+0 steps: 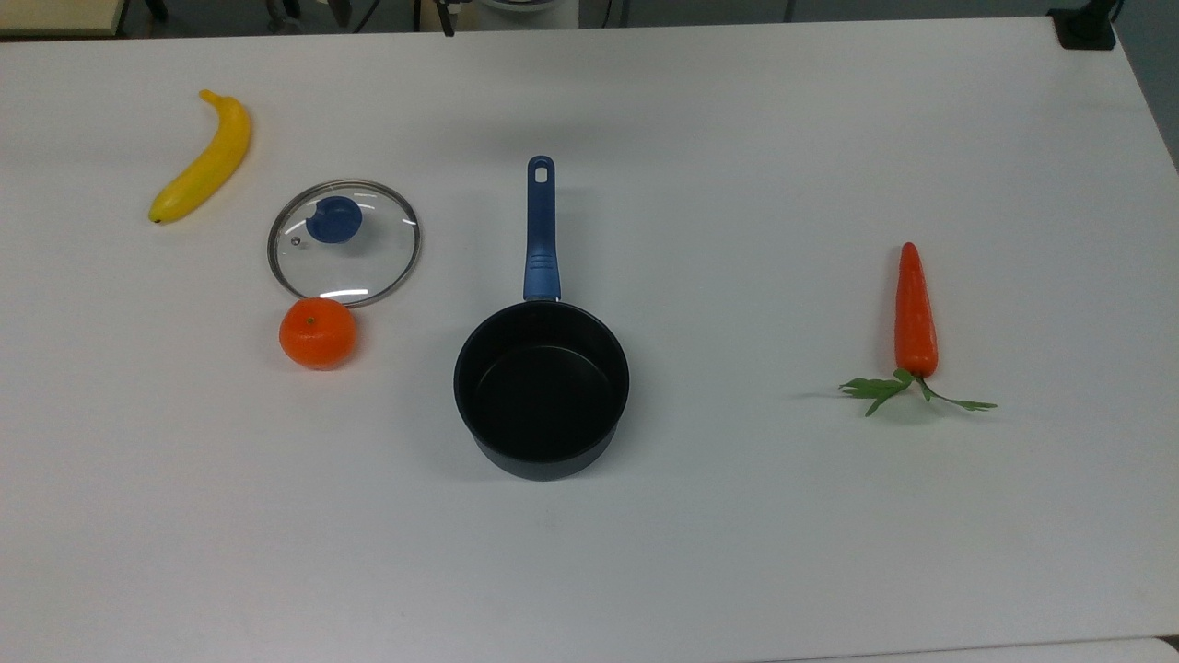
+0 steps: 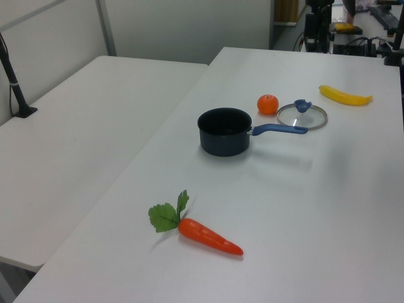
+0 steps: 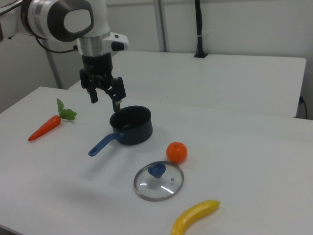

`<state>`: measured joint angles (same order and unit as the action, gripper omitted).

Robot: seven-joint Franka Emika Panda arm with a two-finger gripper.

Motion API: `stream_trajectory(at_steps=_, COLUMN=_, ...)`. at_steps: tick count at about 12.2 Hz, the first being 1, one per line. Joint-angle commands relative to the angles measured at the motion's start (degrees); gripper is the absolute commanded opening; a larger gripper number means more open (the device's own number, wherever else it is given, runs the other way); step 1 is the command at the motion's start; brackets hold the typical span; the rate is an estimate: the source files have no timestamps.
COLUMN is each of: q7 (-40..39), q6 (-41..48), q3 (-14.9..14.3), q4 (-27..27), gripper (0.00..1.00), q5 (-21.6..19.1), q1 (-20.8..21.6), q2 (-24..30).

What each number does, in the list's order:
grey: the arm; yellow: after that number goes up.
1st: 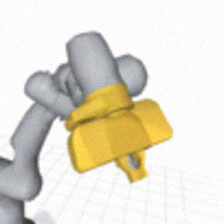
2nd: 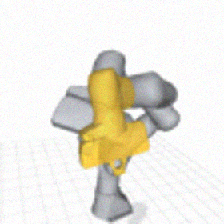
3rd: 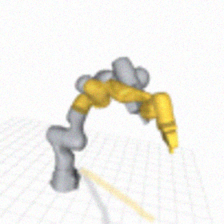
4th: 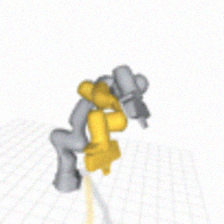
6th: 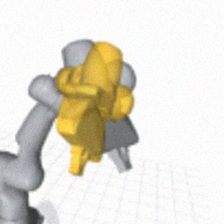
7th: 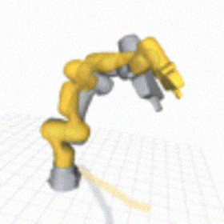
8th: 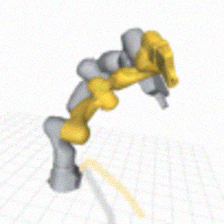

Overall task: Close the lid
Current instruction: 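Move the gripper over the glass lid and lower onto its blue knob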

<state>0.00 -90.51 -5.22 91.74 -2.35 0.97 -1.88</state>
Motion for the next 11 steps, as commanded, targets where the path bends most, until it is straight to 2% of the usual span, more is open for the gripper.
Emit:
stream_trajectory(at_steps=1, q7=-0.26, q6=-3.09, q3=-1.29, q4=0.02, gripper=1.0, q5=-0.2, q1=0.35, q2=-0.05)
stream_trajectory(at_steps=4, q7=-1.22, q6=-9.84, q3=-1.46, q4=0.28, gripper=1.0, q5=-0.47, q1=-0.62, q2=-3.21)
stream_trajectory(at_steps=7, q7=-8.76, q6=-10.82, q3=-5.84, q4=2.9, gripper=1.0, q5=-0.56, q1=-0.71, q2=-4.98)
stream_trajectory(at_steps=9, q7=-8.97, q6=-11.97, q3=-8.83, q4=3.53, gripper=1.0, q5=-0.56, q1=-0.71, q2=-7.51)
stream_trajectory(at_steps=11, q7=-6.43, q6=-16.51, q3=-10.16, q4=6.68, gripper=1.0, q5=-1.08, q1=-1.93, q2=-8.67)
